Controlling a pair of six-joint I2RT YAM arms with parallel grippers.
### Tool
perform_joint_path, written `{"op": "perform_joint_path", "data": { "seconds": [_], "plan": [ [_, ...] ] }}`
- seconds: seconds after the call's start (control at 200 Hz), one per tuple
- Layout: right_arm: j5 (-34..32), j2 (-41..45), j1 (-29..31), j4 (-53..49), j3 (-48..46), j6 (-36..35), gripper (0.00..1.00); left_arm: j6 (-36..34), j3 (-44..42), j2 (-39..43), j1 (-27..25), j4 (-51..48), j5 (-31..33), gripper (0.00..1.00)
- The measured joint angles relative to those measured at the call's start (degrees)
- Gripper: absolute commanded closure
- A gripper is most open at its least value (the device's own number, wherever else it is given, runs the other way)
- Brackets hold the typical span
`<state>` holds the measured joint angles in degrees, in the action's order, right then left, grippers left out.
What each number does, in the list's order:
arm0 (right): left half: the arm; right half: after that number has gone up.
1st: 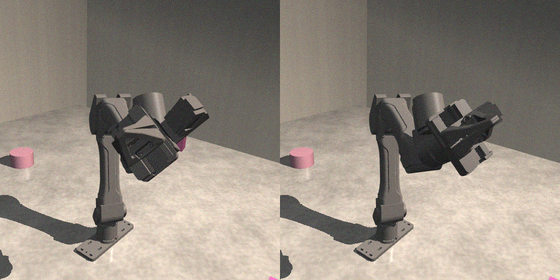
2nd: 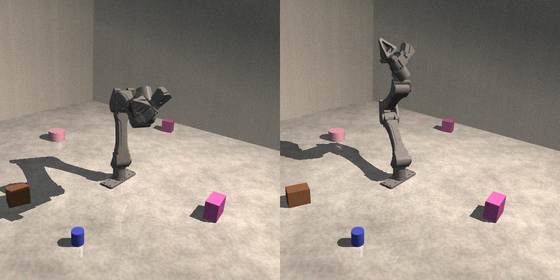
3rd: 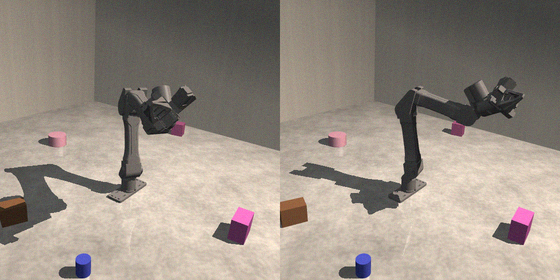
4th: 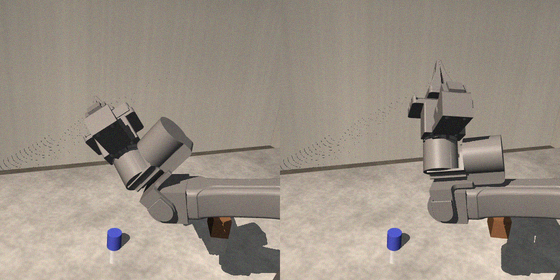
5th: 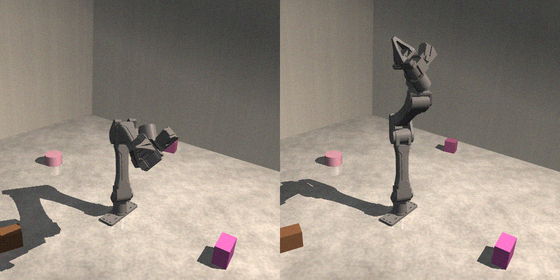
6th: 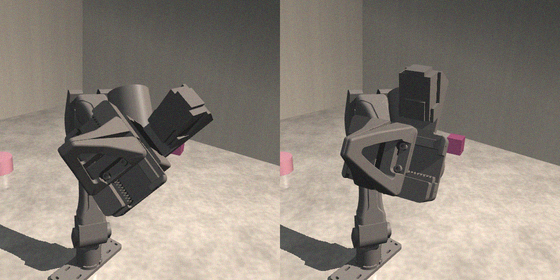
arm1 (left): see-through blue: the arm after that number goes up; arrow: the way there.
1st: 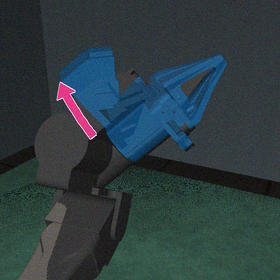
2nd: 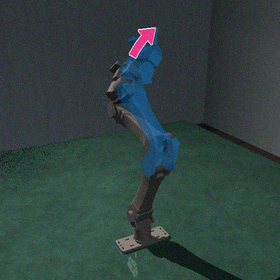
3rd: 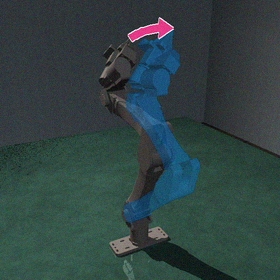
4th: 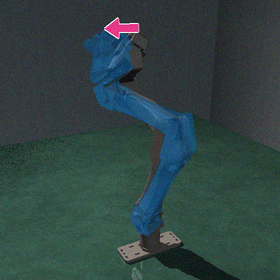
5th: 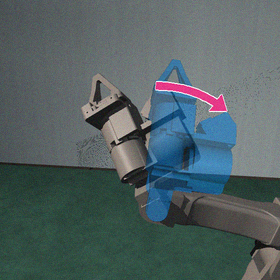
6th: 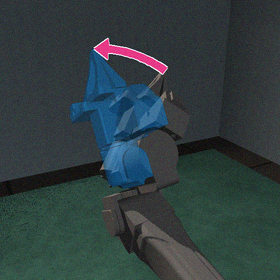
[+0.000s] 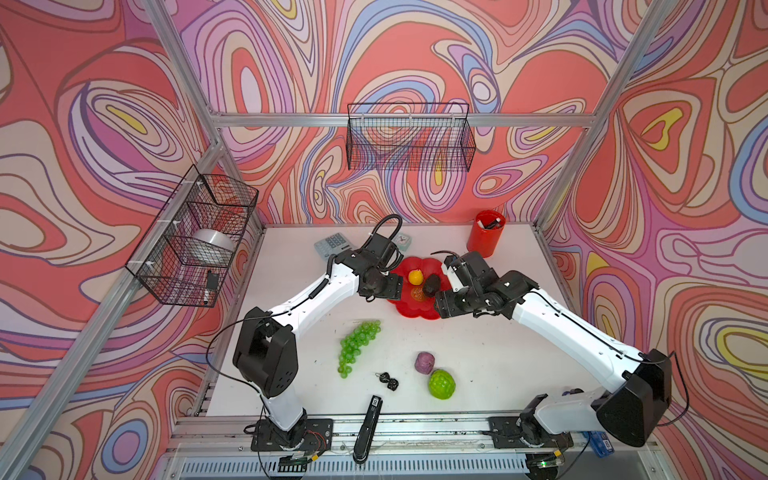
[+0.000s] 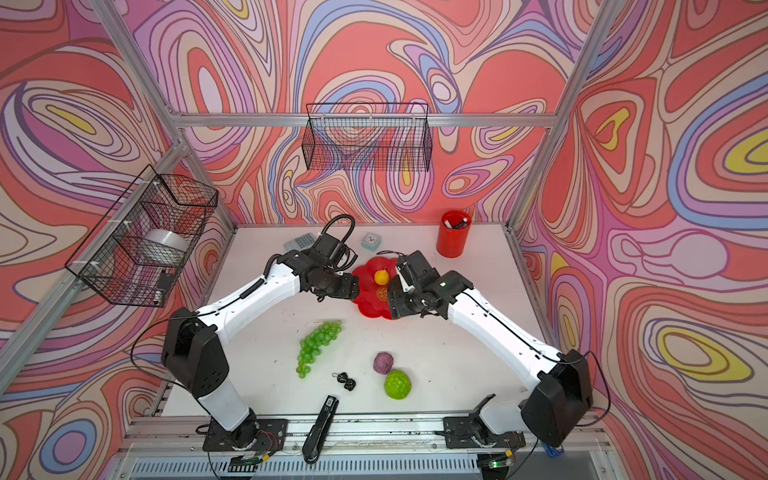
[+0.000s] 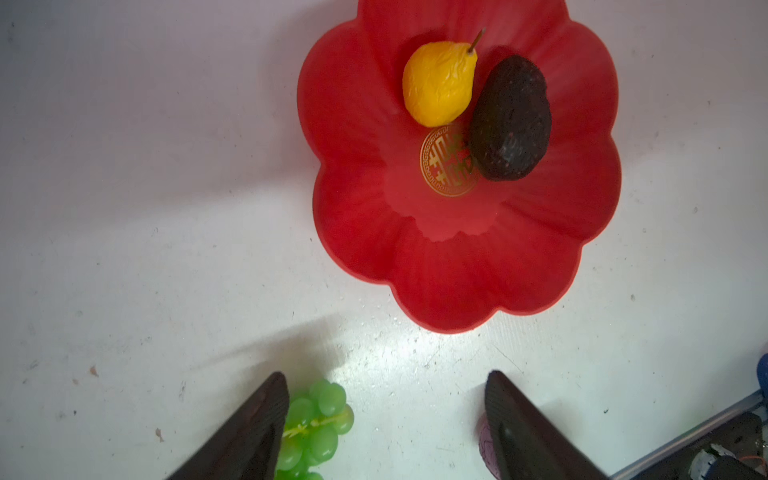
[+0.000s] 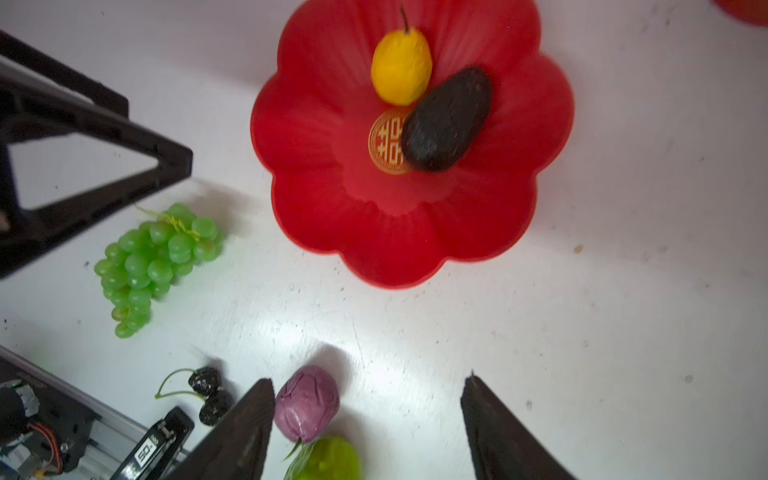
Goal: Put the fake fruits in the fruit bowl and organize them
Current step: 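Move the right gripper down onto the green bumpy fruit and close it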
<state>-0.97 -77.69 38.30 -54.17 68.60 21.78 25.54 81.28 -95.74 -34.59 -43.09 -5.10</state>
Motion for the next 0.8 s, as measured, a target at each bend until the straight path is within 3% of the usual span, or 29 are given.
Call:
{"op": "perform_joint_path", "data": {
  "seconds": [0.165, 0.381, 0.796],
  "plan": [
    [-1.4, 2.7, 8.5, -5.0, -7.5, 8.4, 0.23, 1.9, -6.7, 4.9, -0.6, 2.5, 0.2, 0.22],
    [0.5, 0.6, 18.8, -3.6, -11.1, 18.4, 0.2, 2.1, -7.6, 5.3, -0.6, 3.7, 0.7, 0.22],
    [3.8, -4.6, 20.2, 2.0, -17.4, 22.9, 0.19, 2.2, -7.6, 5.3, -0.6, 4.1, 0.7, 0.22]
  ]
}}
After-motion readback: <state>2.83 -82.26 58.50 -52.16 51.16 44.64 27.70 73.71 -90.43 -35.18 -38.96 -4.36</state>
